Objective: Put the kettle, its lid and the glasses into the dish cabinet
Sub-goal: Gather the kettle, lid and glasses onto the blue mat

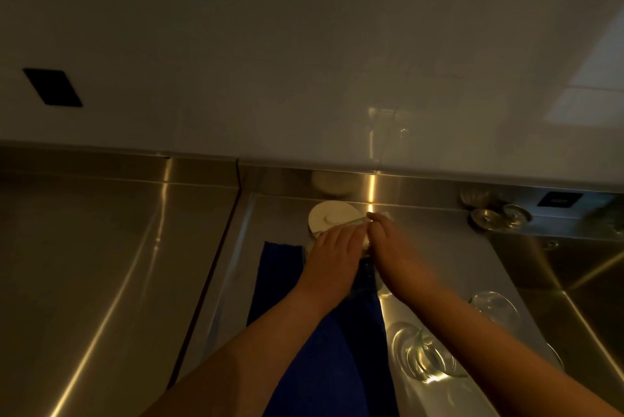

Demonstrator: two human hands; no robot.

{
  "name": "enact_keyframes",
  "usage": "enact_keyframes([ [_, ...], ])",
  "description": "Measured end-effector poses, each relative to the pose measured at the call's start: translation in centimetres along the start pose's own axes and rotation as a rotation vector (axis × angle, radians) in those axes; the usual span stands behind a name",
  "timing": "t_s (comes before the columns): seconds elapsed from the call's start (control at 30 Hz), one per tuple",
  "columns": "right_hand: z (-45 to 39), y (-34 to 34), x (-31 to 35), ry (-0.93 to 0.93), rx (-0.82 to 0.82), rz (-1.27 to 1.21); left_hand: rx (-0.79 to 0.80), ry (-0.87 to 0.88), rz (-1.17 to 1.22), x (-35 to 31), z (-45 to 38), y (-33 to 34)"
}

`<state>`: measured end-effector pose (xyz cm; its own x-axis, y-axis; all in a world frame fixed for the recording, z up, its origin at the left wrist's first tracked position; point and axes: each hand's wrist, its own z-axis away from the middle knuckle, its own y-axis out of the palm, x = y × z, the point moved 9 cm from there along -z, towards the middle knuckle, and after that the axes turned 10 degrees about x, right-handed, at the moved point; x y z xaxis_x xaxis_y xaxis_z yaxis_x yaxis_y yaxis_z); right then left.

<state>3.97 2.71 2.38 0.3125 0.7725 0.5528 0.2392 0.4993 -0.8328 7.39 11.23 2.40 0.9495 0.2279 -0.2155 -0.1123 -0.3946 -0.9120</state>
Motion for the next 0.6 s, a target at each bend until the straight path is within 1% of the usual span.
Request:
enact_keyframes([
  [0.1, 0.7, 0.2, 2.0, -0.166, -0.013, 0.170, -0.022, -0.060, -0.002, 1.2, 0.6, -0.4],
  [0.17, 1.3, 0.4, 1.8, -0.146, -0.052, 0.081, -0.013, -0.077, -0.024, 2.2, 1.0, -0.5],
  [0.3, 1.7, 1.2, 0.9, -0.085, -0.135, -0.152, 0.086, -0.133, -0.031, 2.9, 0.8, 0.0],
  [0.4, 1.3, 0.7, 1.3, -0.099, -0.197, -0.229, 0.122, -0.129, -0.021, 2.9, -0.2, 0.2],
  [0.5, 0.5, 0.4, 1.0, -0.071, -0.155, -0.197, 0.117, -0.144, 0.008, 3.2, -0.7, 0.0],
  [0.6, -0.2, -0.4, 1.6, -0.131, -0.093, -0.164, 0.081, -0.177, 0.070, 4.0, -0.7, 0.2],
])
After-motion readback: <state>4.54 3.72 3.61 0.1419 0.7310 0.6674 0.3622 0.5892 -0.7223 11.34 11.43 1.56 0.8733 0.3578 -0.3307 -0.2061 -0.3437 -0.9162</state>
